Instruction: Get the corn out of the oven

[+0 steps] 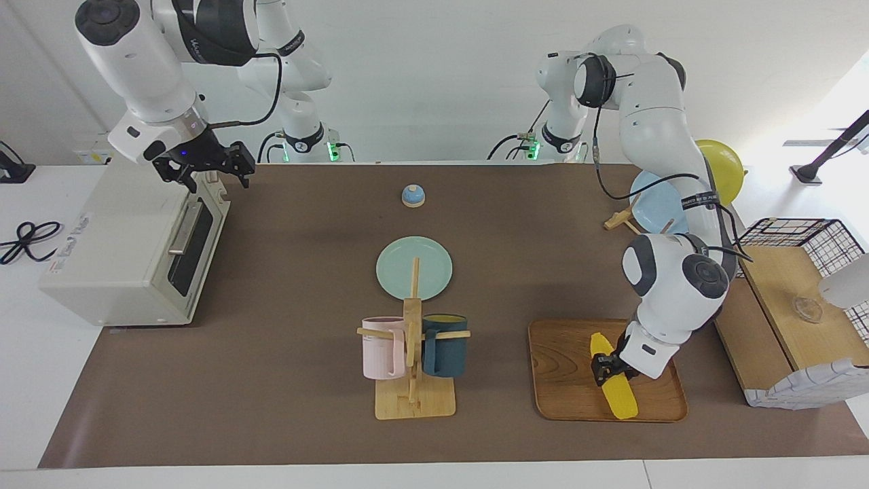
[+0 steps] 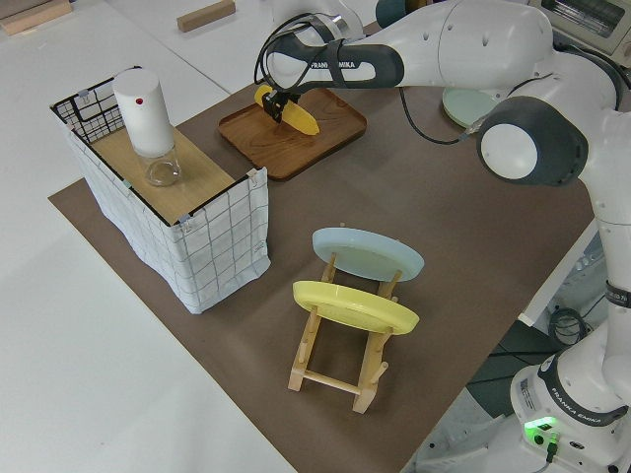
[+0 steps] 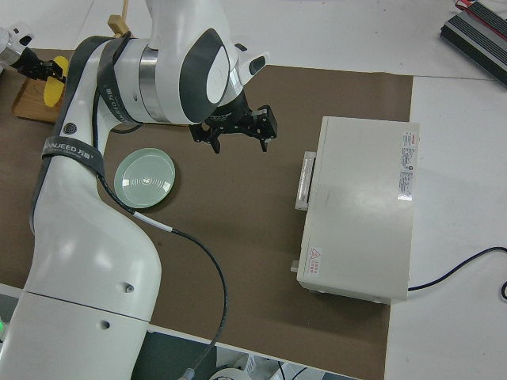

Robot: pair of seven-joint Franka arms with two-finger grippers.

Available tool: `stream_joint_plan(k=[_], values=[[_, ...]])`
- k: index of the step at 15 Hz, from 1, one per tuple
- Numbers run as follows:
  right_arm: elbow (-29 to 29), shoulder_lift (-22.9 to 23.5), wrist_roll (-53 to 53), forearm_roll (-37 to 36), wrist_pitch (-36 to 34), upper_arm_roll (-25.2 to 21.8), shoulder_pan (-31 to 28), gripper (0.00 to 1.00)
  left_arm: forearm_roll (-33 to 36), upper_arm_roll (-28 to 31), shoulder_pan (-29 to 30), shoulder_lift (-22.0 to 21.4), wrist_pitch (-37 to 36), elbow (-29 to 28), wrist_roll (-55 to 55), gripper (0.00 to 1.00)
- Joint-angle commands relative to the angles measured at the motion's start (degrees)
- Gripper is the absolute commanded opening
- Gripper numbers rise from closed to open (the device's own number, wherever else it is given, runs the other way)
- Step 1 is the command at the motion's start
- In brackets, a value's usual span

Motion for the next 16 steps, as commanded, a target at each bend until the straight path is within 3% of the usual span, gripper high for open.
stream_joint_plan(k=[1,2,4,8,16], values=[[-0.52,-0.05,1.92,1.86,0.73,-0.51,0.29,1.0,1.4,-0.33,0.2,1.12,-0.64,2.21,1.06,0.0],[-0.44,-0.05,2.54,1.86,0.73,-0.51,0.29,1.0,1.58,-0.33,-0.15,0.94,-0.72,2.21,1.85,0.99],[-0.35,-0.05,2.54,1.86,0.64,-0.51,0.12,1.0,1.93,-0.33,0.2,-0.19,-0.9,2.21,1.86,1.0],[-0.35,-0.05,2.54,1.77,0.82,-0.51,-0.06,1.0,1.66,1.42,0.55,-8.62,-7.03,-1.04,1.06,1.0],[-0.26,-0.49,2.54,1.77,0.99,-0.51,-0.32,1.0,1.84,4.59,1.7,-28.83,-39.45,-1.39,1.77,1.0]])
